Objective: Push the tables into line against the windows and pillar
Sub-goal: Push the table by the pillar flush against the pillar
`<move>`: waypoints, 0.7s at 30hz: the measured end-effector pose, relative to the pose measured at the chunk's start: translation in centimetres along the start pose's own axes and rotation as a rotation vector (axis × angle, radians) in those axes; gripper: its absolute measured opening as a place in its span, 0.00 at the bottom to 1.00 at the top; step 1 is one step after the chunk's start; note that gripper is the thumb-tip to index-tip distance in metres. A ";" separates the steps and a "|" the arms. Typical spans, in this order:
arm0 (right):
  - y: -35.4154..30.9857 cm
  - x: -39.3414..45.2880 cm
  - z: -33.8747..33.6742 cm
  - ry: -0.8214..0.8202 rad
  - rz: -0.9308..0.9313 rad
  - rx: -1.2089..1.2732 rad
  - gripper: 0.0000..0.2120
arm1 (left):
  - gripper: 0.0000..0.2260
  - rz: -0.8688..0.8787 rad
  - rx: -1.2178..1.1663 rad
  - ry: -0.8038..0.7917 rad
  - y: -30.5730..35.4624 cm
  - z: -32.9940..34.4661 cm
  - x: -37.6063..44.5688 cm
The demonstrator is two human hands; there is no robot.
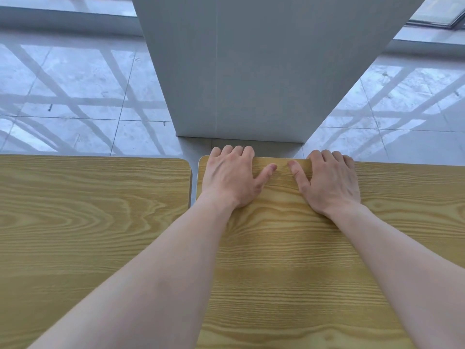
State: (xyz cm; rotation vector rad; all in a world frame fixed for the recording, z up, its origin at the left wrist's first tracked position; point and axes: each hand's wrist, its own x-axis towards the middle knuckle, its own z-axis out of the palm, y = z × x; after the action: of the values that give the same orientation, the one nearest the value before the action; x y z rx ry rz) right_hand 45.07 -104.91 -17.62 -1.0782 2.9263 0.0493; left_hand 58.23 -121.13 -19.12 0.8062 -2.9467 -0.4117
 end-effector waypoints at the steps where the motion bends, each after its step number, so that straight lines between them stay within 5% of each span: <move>1: -0.2 -0.2 -0.1 -0.005 -0.003 -0.002 0.32 | 0.28 -0.002 -0.001 -0.002 -0.1 -0.1 -0.2; 21: -1.8 -1.3 -0.1 -0.043 0.033 0.004 0.33 | 0.27 -0.027 -0.034 -0.016 -0.6 -0.9 -1.6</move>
State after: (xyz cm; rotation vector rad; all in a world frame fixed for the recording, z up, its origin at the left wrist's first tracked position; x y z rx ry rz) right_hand 47.20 -105.42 -17.53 -1.0148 2.9051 0.0664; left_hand 60.02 -121.04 -18.41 0.8439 -2.9375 -0.4713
